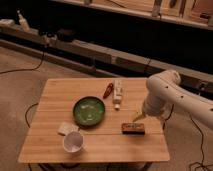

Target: Move the arm in a circular motion

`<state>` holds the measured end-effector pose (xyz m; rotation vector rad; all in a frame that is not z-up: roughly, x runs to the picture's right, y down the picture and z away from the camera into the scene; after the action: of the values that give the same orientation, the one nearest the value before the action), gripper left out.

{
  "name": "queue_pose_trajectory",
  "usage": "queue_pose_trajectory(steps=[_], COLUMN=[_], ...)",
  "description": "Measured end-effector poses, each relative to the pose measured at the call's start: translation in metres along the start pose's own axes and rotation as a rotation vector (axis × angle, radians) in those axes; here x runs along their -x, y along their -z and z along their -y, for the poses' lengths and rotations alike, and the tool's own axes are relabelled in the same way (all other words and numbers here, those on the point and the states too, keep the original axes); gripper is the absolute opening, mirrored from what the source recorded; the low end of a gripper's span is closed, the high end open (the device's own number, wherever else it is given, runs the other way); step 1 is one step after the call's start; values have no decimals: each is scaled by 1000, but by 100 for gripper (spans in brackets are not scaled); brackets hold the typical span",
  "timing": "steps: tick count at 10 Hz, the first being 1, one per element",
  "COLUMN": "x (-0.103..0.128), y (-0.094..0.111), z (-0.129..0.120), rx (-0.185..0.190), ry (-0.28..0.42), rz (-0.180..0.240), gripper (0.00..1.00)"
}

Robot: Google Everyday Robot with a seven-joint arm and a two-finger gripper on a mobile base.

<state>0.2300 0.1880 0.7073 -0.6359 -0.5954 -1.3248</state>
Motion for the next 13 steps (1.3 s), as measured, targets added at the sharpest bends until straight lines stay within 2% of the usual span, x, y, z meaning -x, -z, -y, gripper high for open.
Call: queue_pose_trajectory(steps=[1, 3, 6, 8, 10, 11, 13], x=[13, 40, 70, 86, 83, 71, 34], y=[-6, -6, 7, 18, 29, 37, 46], z=[-4, 17, 84, 153, 196, 215, 229], rx=[6, 24, 55, 57, 50, 47, 44], ry=[-17, 7, 137, 269, 334, 354, 357], rz=[17, 13, -18, -37, -51, -63, -84], gripper=[80, 80, 80, 80, 80, 80, 80])
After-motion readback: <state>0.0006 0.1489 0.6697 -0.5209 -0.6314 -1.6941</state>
